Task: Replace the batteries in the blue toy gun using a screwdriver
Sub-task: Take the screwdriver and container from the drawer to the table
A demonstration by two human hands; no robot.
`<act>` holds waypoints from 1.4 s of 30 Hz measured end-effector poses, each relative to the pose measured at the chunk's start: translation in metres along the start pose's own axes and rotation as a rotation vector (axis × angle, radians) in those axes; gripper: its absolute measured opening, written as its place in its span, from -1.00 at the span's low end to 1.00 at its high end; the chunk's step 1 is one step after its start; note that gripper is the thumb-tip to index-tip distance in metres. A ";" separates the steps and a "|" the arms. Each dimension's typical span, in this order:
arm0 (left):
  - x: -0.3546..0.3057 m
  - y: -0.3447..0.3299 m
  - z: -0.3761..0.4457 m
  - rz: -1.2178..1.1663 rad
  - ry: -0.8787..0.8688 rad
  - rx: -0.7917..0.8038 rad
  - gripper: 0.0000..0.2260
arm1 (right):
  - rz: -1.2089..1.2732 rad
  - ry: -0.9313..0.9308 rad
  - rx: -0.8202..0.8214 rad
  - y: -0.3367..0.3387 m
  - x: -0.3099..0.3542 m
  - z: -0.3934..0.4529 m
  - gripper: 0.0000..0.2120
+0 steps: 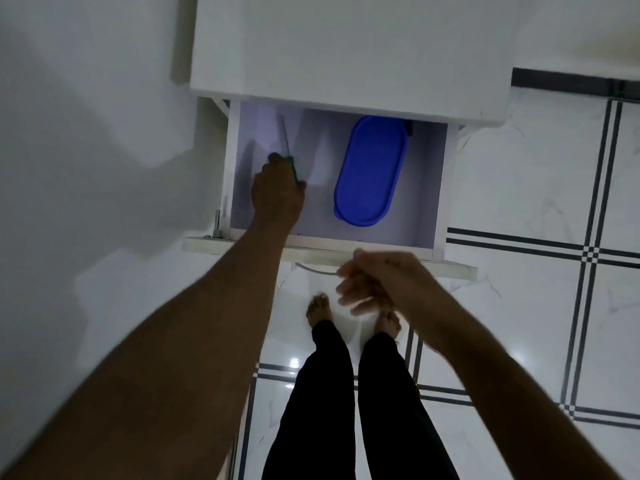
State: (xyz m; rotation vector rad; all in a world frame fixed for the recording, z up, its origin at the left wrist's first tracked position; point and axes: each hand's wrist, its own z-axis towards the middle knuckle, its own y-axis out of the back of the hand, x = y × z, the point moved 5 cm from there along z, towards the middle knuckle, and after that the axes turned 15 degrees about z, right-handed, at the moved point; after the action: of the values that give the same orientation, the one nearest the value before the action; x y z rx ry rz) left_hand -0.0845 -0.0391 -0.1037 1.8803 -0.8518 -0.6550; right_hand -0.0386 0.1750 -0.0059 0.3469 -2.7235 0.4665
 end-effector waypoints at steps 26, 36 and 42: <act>0.027 0.037 -0.168 -1.231 0.635 0.013 -0.85 | 0.372 -0.075 0.037 0.014 0.059 0.015 -0.53; -0.002 0.062 -0.106 -1.315 0.512 -0.061 -0.84 | 0.126 0.297 0.025 0.033 0.039 -0.039 -0.51; -0.016 0.072 -0.060 -1.284 0.338 -0.048 -0.86 | 0.182 0.496 -0.091 0.054 0.052 -0.039 -0.49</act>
State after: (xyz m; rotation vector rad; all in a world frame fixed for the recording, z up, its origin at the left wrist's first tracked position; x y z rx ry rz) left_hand -0.0703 -0.0179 -0.0125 2.2564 0.7036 -1.0108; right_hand -0.0901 0.2294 0.0337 -0.0429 -2.2868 0.4099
